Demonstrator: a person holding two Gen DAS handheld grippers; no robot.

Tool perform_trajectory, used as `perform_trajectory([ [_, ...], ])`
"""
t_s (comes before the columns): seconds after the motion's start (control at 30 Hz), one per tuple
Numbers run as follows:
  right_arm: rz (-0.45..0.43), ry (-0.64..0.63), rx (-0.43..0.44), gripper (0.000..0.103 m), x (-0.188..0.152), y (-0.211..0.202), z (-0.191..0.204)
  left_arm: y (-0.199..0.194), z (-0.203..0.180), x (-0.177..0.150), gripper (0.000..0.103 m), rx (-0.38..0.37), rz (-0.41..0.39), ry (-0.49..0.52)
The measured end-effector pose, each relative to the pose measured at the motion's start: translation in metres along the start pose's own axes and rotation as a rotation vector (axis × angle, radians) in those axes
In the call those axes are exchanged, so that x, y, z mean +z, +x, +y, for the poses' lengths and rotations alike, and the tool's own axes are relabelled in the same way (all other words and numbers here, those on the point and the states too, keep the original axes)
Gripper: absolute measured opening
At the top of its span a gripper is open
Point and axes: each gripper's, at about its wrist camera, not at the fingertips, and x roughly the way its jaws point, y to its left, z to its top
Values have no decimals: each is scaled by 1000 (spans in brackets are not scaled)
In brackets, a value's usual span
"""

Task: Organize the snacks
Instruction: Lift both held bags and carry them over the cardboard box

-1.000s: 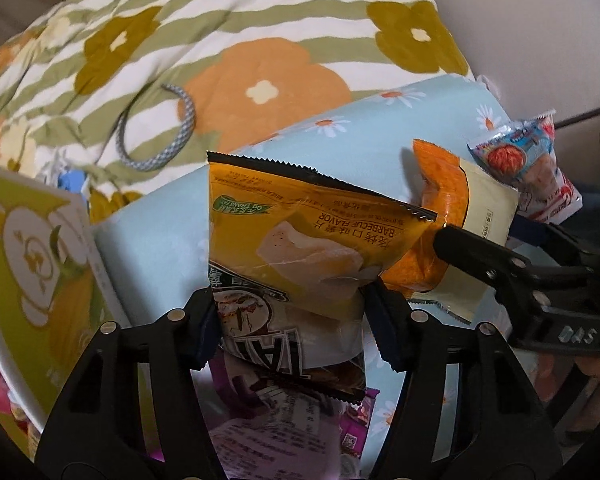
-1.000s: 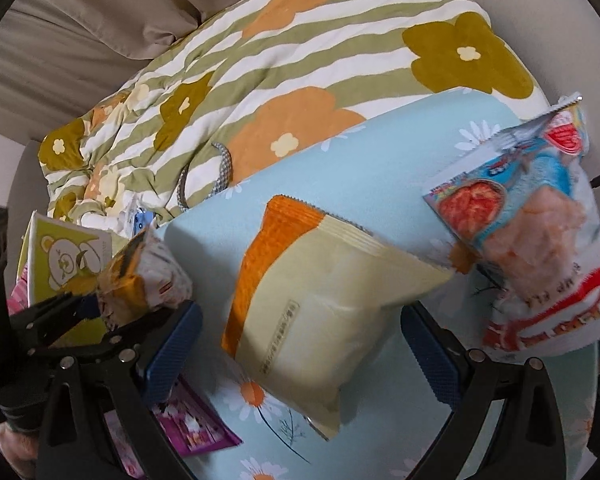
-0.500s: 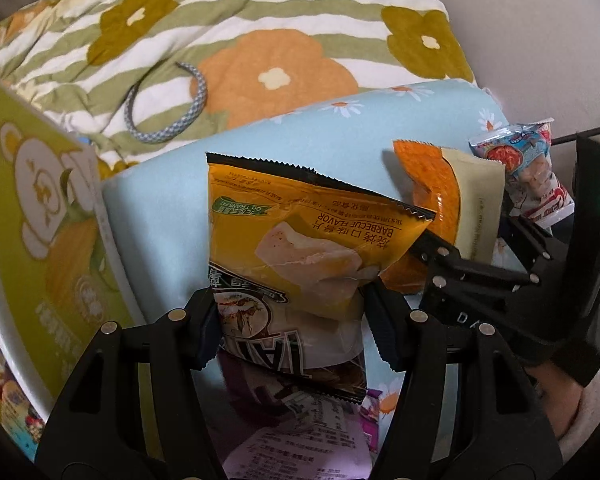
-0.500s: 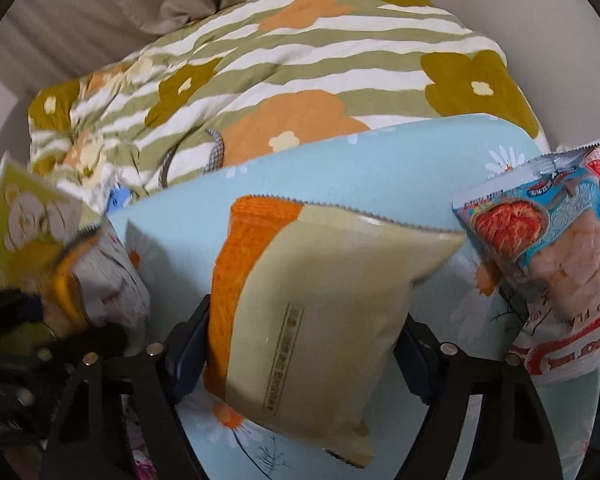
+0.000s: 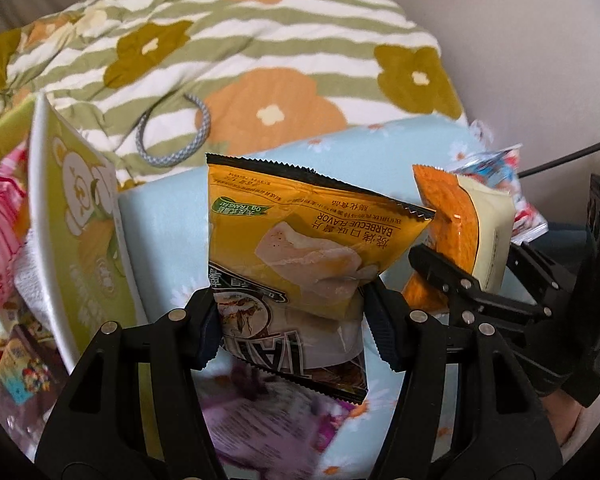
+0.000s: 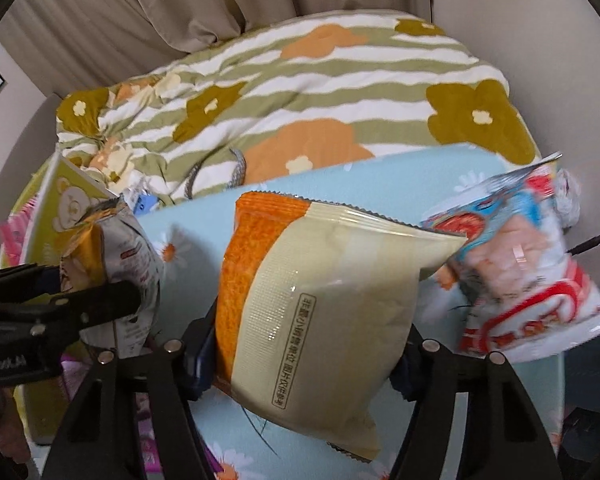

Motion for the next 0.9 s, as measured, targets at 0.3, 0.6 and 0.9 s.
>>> perform_trajectory([
  [0.3, -93, -132, 86, 63, 10, -72, 10, -78, -23, -10, 60, 5, -190, -73],
  [0.6, -145, -302, 263, 63, 20, -110, 72, -163, 12, -52, 61, 106, -353, -241],
  [0.9, -166, -353, 366, 63, 12, -117, 167, -220, 101, -96, 61, 158, -394, -333],
])
